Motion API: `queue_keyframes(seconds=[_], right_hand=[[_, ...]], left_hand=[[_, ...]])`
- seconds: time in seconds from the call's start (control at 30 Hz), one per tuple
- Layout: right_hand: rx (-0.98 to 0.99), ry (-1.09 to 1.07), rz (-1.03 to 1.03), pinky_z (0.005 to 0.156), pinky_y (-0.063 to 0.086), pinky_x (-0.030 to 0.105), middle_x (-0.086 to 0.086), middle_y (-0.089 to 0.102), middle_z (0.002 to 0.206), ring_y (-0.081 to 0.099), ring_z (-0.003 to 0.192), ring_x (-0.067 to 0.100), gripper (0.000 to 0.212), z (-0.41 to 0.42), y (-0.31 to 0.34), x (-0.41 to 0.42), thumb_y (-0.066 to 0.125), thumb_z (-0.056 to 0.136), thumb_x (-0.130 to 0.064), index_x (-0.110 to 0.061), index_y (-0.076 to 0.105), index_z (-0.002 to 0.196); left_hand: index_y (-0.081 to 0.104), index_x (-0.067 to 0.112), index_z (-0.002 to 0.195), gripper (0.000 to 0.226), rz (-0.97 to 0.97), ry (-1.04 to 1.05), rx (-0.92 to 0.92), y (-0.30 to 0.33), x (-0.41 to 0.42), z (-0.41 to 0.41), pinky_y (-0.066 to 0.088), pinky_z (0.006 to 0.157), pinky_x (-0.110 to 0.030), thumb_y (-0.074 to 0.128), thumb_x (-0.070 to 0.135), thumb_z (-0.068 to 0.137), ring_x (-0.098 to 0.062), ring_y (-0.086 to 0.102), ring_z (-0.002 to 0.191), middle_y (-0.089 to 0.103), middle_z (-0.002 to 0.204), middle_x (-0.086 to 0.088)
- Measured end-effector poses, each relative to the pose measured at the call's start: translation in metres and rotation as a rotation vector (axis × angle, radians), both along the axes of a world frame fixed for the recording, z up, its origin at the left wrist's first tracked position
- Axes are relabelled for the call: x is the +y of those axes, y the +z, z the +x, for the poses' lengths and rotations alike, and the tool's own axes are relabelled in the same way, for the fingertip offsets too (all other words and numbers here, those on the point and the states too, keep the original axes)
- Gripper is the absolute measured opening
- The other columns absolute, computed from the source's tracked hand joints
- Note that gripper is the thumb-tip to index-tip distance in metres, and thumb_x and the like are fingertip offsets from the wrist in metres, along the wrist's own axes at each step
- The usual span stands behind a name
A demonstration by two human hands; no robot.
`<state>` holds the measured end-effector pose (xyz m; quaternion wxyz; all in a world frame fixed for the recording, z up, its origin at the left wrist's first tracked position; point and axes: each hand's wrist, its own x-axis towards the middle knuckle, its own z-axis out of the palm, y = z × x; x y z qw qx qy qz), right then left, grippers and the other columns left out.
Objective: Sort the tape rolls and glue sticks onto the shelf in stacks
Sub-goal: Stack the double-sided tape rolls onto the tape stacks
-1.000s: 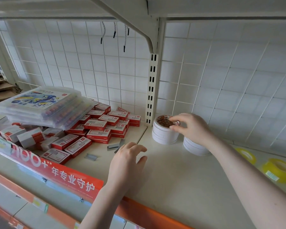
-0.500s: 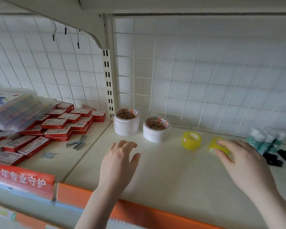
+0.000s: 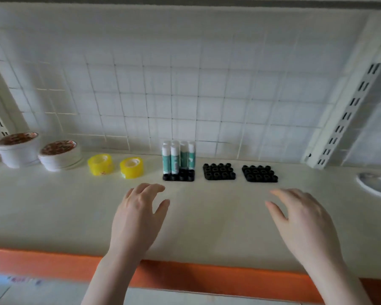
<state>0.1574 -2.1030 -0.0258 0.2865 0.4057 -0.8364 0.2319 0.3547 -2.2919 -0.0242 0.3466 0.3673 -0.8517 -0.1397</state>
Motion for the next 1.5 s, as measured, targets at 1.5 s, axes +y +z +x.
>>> queue_keyframes(seconds=[1.5], right_hand=[[-0.229, -0.065, 0.318, 0.062, 0.029, 0.029, 0.002, 0.063, 0.094, 0.057, 0.092, 0.024, 0.016, -0.339, 0.022, 0.246, 0.047, 0.094, -0.033, -0.019, 0.052, 0.088]], left_hand=[[0.065, 0.022, 0.111, 0.029, -0.007, -0.11, -0.034, 0.028, 0.302, -0.347, 0.034, 0.073, -0.022, 0.067, 0.025, 0.082, -0.016, 0.055, 0.101, 0.061, 0.107, 0.009]])
